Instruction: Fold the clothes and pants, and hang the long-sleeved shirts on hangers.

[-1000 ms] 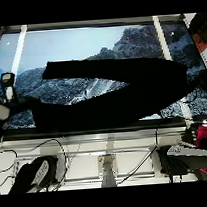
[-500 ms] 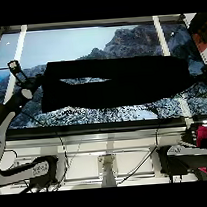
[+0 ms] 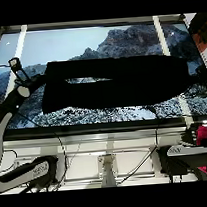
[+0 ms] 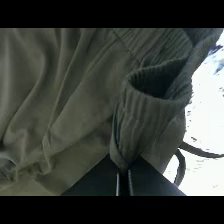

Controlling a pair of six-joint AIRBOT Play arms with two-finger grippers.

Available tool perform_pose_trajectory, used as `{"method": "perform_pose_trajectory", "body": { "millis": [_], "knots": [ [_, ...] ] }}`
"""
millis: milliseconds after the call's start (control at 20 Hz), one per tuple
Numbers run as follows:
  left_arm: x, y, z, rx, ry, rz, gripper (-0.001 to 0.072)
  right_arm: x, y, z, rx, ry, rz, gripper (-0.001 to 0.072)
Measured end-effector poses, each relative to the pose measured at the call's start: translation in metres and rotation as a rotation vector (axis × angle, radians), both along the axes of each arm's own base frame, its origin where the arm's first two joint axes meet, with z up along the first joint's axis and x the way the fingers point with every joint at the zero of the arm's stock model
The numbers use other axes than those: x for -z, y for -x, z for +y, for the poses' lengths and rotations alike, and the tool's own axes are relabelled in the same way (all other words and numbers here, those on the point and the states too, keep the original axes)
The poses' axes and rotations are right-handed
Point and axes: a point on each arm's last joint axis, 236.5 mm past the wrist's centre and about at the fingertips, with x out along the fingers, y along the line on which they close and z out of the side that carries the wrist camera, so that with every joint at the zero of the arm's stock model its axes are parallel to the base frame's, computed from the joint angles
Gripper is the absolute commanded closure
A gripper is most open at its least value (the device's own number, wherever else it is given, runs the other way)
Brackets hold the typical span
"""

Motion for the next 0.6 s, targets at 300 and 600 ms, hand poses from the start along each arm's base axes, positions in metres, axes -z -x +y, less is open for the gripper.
{"method": "perform_pose_trajectory", "body": {
  "millis": [300,600],
  "knots": [
    [0.036,0.102,0.027,-0.015,0.140,0.348,0.0705,0.003,0.006,0.006,-0.096,0.016,0.015,0.0694],
    [0.064,0.192,0.041,-0.123,0.404,0.518,0.0454,0.006,0.014,0.023,-0.228,-0.013,0.029,0.0695]
  ]
}}
